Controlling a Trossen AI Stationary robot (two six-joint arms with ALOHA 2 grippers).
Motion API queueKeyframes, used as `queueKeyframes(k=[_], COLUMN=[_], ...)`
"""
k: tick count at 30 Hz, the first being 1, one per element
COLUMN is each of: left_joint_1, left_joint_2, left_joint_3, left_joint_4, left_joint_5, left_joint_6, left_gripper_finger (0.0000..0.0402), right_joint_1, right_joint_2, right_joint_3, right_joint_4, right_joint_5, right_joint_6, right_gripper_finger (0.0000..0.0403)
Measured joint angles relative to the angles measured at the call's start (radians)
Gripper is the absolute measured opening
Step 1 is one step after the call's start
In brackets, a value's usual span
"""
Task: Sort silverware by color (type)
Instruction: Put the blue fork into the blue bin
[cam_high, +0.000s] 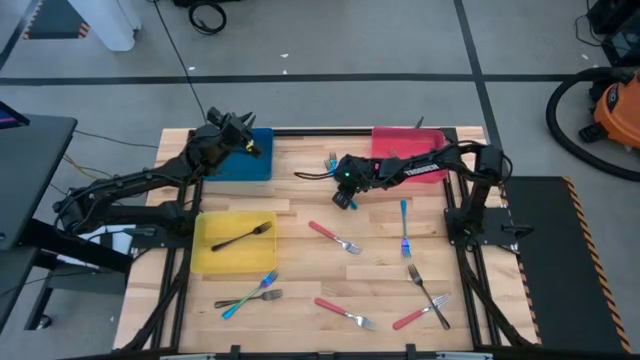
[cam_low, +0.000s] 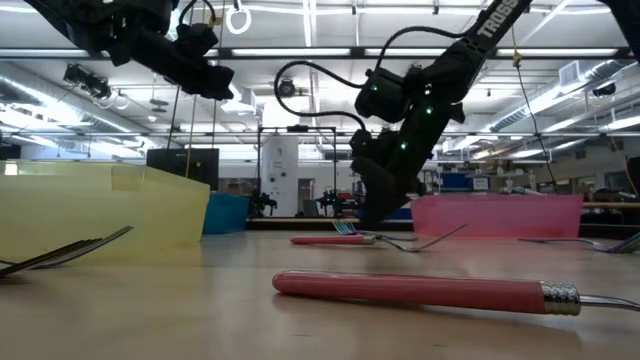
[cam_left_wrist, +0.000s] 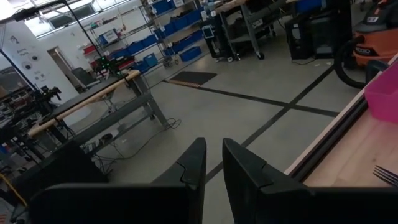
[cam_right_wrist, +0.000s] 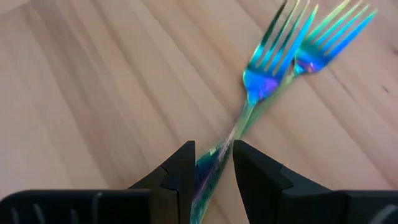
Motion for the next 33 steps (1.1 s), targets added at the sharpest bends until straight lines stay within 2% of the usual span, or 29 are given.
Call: queueKeyframes(k=[15, 19, 28, 33], left_joint_1=[-0.007, -0.007, -0.007, -0.007], left_joint_2=[0.000, 0.000, 0.000, 0.000], left_joint_3=[0.000, 0.000, 0.000, 0.000], left_joint_4=[0.005, 0.007, 0.008, 0.008], left_joint_5=[0.019, 0.019, 0.019, 0.019], left_joint_6=[0.000, 0.001, 0.001, 0.002], left_gripper_finger=[0.0055, 0.0055, 0.0055, 0.0055], right_joint_1=[0.000, 0.000, 0.000, 0.000], right_joint_2=[0.047, 0.046, 0.044, 0.044], right_joint_3=[0.001, 0.001, 0.001, 0.001], right_joint_4=[0.033, 0.027, 0.028, 0.028], right_joint_5=[0.032, 0.032, 0.032, 0.032], right_joint_6=[0.054, 0.061, 0.086, 0.100], right_gripper_finger=[0.0114, 0.0093, 0.0015, 0.0013])
